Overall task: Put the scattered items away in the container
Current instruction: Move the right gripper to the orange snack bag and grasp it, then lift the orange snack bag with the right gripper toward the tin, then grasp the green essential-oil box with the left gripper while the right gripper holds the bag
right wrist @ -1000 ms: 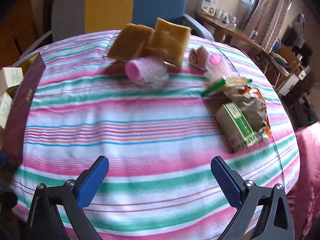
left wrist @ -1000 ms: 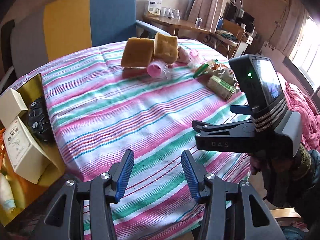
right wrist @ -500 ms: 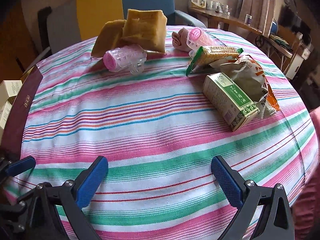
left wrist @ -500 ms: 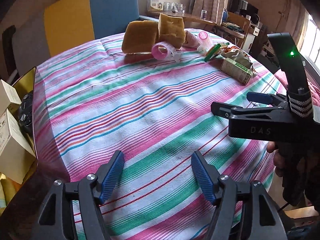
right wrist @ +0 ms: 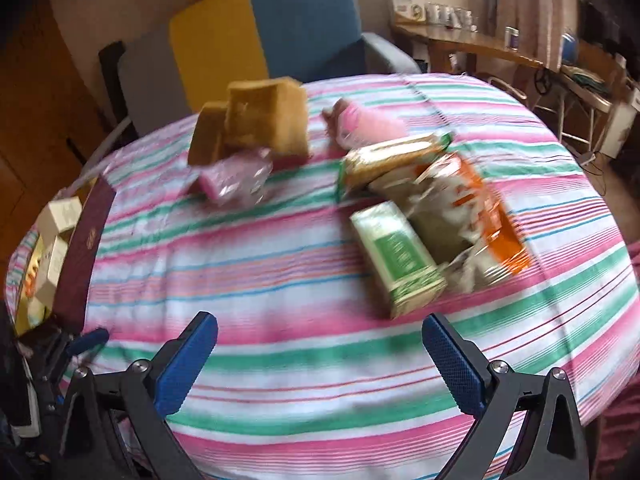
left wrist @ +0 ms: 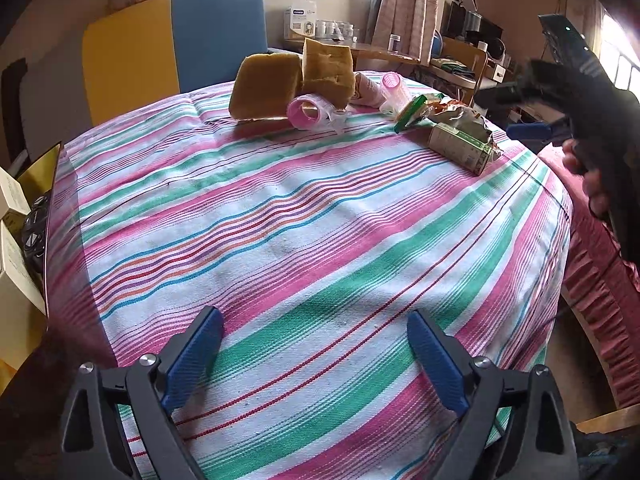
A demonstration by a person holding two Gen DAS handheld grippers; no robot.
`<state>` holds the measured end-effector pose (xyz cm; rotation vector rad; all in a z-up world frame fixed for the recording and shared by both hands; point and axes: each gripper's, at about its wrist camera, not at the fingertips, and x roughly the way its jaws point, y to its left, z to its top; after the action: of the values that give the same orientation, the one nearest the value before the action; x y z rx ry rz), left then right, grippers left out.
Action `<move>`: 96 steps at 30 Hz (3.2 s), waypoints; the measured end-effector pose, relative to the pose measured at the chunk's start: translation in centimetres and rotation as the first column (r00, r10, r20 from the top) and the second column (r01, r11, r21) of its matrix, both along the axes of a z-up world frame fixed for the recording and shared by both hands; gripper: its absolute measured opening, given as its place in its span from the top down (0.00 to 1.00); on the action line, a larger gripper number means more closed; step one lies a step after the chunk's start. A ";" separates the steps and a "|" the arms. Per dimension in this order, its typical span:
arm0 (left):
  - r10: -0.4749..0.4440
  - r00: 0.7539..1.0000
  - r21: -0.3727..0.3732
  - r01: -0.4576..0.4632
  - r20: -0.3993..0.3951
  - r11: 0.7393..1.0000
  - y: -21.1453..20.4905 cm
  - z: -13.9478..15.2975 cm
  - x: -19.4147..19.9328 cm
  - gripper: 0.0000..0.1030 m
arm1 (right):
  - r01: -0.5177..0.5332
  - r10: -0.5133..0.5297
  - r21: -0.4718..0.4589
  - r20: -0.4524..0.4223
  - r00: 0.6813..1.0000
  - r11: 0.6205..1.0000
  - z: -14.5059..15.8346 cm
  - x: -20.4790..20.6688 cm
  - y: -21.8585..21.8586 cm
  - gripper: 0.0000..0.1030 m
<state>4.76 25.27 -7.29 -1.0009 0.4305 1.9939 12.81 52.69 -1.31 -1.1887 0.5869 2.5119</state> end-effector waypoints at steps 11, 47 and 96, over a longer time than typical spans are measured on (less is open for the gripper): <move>-0.001 1.000 0.000 0.001 0.000 1.000 0.4 -0.2 -0.3 0.00 | 0.211 -0.222 -0.328 0.005 0.975 0.921 -3.9 -6.0 15.1 0.00; 0.090 0.995 -0.020 -0.089 0.032 0.996 -2.7 0.3 0.3 0.00 | -0.041 0.037 0.031 0.121 0.992 0.999 -2.5 -1.1 -7.1 0.00; 0.188 0.971 -0.180 -0.162 0.144 0.970 6.4 1.4 -7.8 0.41 | 0.072 -0.087 0.157 0.091 0.992 0.985 -6.0 0.2 -6.8 0.00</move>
<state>-3.05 31.70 -5.91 -1.3351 0.4390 2.0388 13.05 45.86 -7.32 -1.1986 0.4003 2.3697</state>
